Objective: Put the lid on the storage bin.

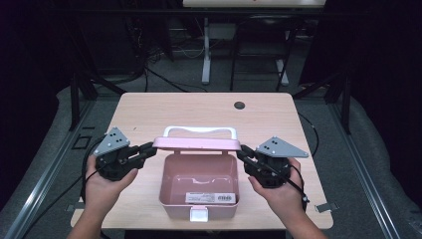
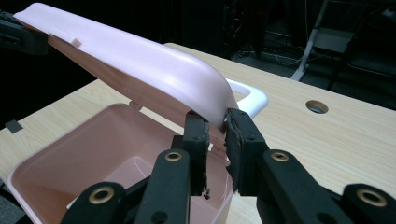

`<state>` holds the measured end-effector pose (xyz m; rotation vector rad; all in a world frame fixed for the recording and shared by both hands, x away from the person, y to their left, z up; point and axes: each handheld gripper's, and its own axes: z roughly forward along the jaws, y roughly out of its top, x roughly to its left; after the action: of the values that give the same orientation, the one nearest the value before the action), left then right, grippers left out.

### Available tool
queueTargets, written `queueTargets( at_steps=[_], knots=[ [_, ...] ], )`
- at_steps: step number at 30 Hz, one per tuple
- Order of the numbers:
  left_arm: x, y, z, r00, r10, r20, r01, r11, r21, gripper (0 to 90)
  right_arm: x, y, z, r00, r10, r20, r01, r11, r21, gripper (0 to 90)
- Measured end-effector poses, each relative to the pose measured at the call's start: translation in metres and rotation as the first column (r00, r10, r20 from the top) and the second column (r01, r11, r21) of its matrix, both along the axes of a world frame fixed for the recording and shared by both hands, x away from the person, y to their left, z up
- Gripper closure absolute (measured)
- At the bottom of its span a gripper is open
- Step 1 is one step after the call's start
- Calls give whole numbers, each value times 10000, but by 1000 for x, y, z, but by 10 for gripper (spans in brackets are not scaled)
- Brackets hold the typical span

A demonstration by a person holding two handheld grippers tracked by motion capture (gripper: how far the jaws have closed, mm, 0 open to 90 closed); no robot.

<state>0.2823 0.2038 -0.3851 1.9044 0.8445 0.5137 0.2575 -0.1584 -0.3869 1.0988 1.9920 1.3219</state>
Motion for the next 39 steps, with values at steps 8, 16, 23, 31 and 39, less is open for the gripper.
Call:
queueTargets(
  at_steps=[8,16,23,31,39],
  knots=[
    [-4,1,-3,10000,-37,-13,37,10000,18,797,-5,0,-3,10000,37,71,-37,10000,-50,777],
    [-8,1,-5,10000,-59,-22,59,10000,35,795,-10,1,-6,9999,77,126,-76,9999,-86,772],
    [-11,2,-7,10000,-87,-14,87,9999,70,794,-13,1,-9,9998,86,164,-85,9999,-58,769],
    [-15,2,-10,9999,-123,-30,124,9999,86,791,-17,0,-13,9999,127,108,-128,9999,75,760],
    [-19,2,-13,9999,-158,-15,158,9998,125,789,-21,0,-17,9998,144,104,-145,9998,101,756]
  ],
)
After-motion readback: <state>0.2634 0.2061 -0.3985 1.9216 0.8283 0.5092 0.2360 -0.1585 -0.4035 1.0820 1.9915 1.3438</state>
